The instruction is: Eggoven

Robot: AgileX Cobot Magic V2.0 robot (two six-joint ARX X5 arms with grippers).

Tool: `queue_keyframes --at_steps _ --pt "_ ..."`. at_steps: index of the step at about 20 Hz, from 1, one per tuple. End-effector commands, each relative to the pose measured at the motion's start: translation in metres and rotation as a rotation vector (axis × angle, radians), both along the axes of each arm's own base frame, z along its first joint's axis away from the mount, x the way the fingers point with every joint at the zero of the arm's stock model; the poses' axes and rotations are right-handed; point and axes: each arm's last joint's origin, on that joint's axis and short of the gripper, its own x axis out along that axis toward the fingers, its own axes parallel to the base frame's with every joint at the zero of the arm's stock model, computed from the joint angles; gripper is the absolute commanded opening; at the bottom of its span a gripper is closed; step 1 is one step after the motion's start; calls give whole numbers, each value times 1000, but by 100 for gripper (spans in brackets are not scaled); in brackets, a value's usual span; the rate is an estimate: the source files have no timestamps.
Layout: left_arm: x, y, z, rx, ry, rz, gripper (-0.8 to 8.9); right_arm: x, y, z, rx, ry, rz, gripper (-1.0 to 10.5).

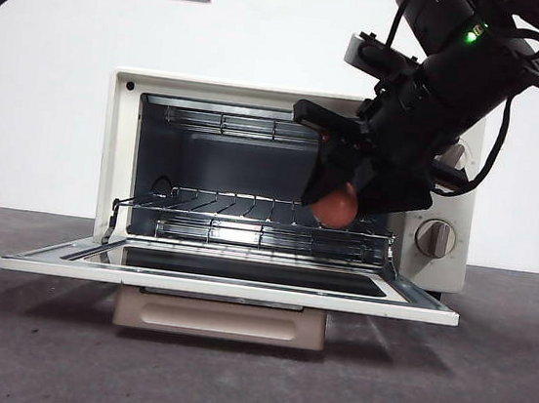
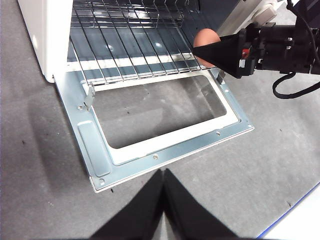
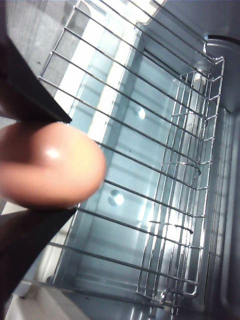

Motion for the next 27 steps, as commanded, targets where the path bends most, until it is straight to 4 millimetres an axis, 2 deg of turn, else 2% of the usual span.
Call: queue_keyframes --at_steps 1,3,5,7,17,27 --pt "1 0 1 -3 -3 -1 6 4 6 -4 5 6 6 4" --pt "1 0 1 -3 -3 -1 6 5 7 -8 -2 19 5 51" --pt "1 0 1 -3 -3 -1 6 5 7 -10 -2 31 -2 167" --pt "1 0 1 -3 -2 -1 6 5 8 -11 1 33 -2 225" --pt "1 0 1 -3 -2 -1 6 5 8 -9 15 37 -12 294" --pt "1 0 1 -1 -3 -2 6 1 5 4 33 5 -9 321"
